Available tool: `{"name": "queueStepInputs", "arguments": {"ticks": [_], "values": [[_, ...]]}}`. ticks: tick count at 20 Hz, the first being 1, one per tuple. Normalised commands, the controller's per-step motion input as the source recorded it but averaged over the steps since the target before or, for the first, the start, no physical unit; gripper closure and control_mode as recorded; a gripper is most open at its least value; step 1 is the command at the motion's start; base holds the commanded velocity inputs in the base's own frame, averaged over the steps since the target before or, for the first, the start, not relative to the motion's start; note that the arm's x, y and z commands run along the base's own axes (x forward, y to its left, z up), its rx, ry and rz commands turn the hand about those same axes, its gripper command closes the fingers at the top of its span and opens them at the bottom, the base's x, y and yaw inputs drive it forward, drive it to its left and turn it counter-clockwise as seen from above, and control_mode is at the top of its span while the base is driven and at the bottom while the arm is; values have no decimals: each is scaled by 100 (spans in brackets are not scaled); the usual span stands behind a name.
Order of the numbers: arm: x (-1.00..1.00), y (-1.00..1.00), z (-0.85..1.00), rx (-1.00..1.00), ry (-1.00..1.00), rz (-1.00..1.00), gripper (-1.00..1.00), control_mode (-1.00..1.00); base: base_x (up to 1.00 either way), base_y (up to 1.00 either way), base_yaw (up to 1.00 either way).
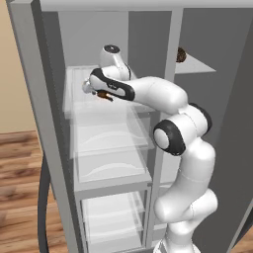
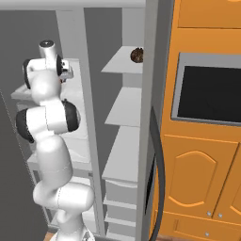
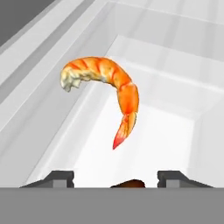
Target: There's a chicken drumstick in the fridge that needs to be moved to the freezer for freezing. Pick up the chicken drumstick from the fridge, place it on any shelf in the freezer, and close the fridge and freezer doors when done.
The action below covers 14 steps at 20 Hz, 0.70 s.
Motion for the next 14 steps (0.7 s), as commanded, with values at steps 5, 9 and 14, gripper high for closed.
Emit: {"name": "queueStepInputs", "arguments": {"ticks": [5, 9, 14], "values": [[-86, -36, -73, 0, 12, -6, 100, -100, 0, 0, 0], [-65, -16, -83, 0, 4, -5, 100, -100, 0, 0, 0], [-80, -5, 7, 0, 0, -9, 100, -100, 0, 0, 0]]}}
